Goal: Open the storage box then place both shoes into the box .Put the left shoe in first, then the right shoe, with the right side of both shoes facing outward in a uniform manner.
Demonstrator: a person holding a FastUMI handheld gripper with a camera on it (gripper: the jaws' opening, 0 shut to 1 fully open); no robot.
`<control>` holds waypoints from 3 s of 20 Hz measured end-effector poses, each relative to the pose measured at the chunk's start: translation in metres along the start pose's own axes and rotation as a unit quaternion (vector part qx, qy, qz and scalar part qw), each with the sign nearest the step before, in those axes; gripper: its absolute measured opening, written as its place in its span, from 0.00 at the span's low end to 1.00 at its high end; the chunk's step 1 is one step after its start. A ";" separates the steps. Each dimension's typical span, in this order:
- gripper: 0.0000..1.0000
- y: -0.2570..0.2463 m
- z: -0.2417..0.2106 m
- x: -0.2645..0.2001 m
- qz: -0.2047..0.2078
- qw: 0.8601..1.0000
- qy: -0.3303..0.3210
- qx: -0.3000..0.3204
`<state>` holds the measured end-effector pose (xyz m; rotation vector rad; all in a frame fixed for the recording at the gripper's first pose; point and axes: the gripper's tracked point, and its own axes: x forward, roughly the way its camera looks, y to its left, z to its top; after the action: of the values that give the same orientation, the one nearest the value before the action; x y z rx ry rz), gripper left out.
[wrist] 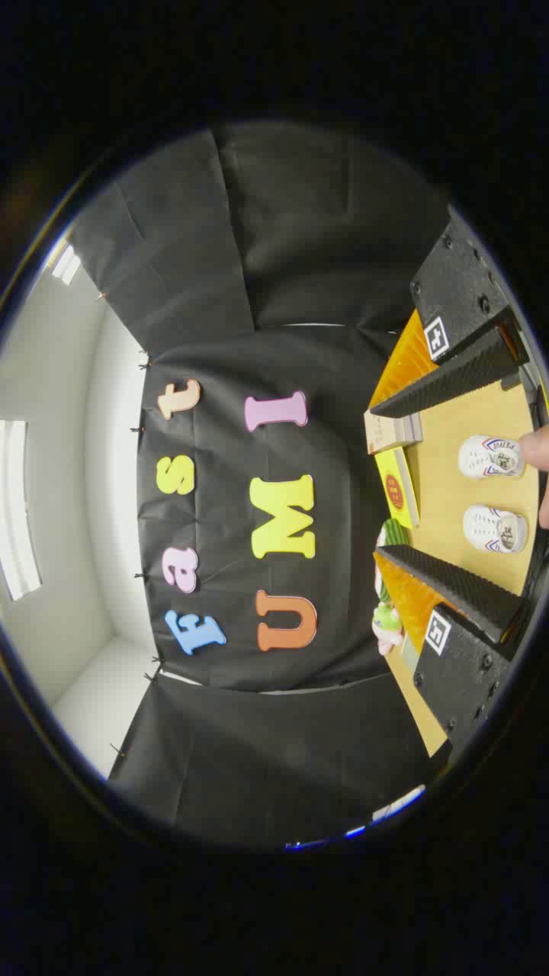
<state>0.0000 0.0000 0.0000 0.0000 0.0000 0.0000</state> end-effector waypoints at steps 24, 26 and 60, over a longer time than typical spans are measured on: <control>1.00 0.006 -0.009 0.000 0.018 1.000 0.013 0.002; 1.00 0.006 -0.010 0.000 0.020 1.000 0.015 0.002; 0.99 0.141 -0.193 0.056 0.323 0.854 0.321 0.253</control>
<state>0.0556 0.1413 -0.1933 0.5320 0.6743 0.6801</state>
